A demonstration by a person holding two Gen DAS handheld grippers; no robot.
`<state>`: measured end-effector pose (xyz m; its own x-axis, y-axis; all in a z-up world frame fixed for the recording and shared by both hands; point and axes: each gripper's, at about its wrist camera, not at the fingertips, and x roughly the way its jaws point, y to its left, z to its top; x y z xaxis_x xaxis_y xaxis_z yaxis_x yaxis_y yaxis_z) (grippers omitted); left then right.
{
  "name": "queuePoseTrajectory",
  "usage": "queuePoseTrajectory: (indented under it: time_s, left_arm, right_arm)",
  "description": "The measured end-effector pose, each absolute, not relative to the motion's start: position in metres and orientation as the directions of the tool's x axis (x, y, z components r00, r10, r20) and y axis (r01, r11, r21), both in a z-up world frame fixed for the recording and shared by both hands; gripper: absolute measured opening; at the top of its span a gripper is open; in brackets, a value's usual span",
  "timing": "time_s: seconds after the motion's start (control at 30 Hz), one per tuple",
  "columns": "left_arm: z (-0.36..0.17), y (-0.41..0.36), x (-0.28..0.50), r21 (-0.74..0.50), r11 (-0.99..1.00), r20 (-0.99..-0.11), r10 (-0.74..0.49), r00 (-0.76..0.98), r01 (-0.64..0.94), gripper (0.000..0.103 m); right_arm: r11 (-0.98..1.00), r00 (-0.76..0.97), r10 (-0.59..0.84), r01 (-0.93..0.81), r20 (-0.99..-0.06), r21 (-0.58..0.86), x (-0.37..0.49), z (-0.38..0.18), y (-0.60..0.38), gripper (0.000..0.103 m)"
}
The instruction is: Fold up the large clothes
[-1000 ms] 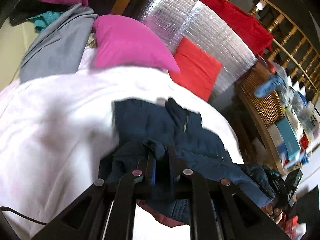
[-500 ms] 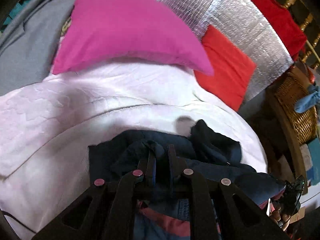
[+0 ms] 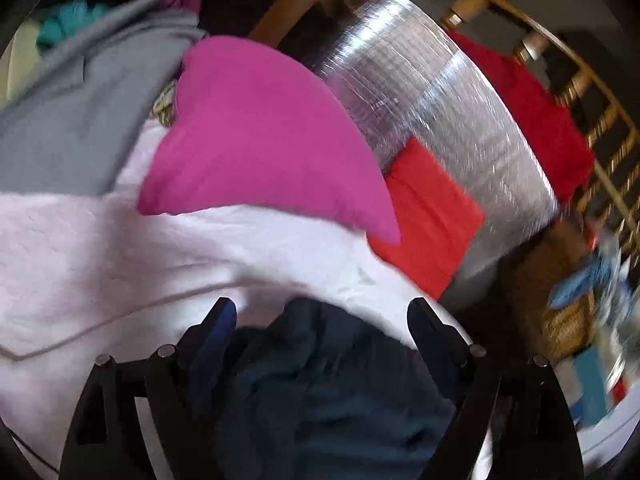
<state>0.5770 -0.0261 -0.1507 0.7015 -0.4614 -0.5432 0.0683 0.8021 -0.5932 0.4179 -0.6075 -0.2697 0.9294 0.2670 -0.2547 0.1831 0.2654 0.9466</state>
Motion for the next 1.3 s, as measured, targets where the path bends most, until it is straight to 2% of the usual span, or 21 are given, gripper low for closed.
queuePoseTrajectory:
  time_s: [0.07, 0.2, 0.37, 0.5, 0.67, 0.73, 0.83, 0.9, 1.1, 1.3]
  left_arm:
    - [-0.153, -0.028, 0.546, -0.533, 0.845, -0.578, -0.402, 0.710, 0.044, 0.087]
    - [-0.175, -0.027, 0.503, -0.501, 0.863, -0.649, -0.328, 0.687, -0.060, 0.087]
    - [-0.204, -0.028, 0.460, -0.490, 0.860, -0.720, -0.304, 0.624, -0.146, 0.087]
    - [-0.208, -0.036, 0.439, -0.348, 0.924, -0.780, -0.193, 0.595, -0.156, 0.087]
    - [-0.222, -0.031, 0.405, -0.341, 0.925, -0.818, -0.205, 0.537, -0.167, 0.087]
    - [-0.234, -0.032, 0.397, -0.367, 0.917, -0.839, -0.253, 0.482, -0.158, 0.087]
    - [-0.242, -0.026, 0.399, -0.430, 0.888, -0.836, -0.323, 0.444, -0.163, 0.087]
    - [-0.243, -0.016, 0.402, -0.487, 0.851, -0.806, -0.350, 0.478, -0.197, 0.087]
    - [-0.265, 0.001, 0.431, -0.608, 0.742, -0.753, -0.426, 0.501, -0.283, 0.088]
    - [-0.261, -0.007, 0.438, -0.595, 0.762, -0.741, -0.395, 0.543, -0.257, 0.088]
  right_arm:
    - [0.314, 0.931, 0.263, 0.167, -0.254, 0.935, 0.401, -0.254, -0.602, 0.074]
    - [0.371, 0.919, 0.256, 0.192, -0.299, 0.909, 0.370, -0.243, -0.586, 0.074]
    - [0.342, 0.903, 0.281, 0.222, -0.325, 0.913, 0.328, -0.248, -0.564, 0.074]
    - [0.376, 0.880, 0.294, 0.252, -0.372, 0.892, 0.297, -0.252, -0.536, 0.074]
    - [0.339, 0.825, 0.356, 0.323, -0.438, 0.884, 0.264, -0.271, -0.503, 0.074]
    - [0.308, 0.804, 0.376, 0.360, -0.461, 0.880, 0.254, -0.282, -0.492, 0.074]
    - [0.264, 0.780, 0.399, 0.405, -0.482, 0.875, 0.248, -0.296, -0.479, 0.077]
    - [0.259, 0.770, 0.398, 0.426, -0.498, 0.867, 0.250, -0.302, -0.475, 0.078]
    - [0.224, 0.799, 0.355, 0.431, -0.485, 0.874, 0.268, -0.320, -0.484, 0.079]
    - [0.133, 0.817, 0.359, 0.435, -0.452, 0.891, 0.290, -0.339, -0.496, 0.081]
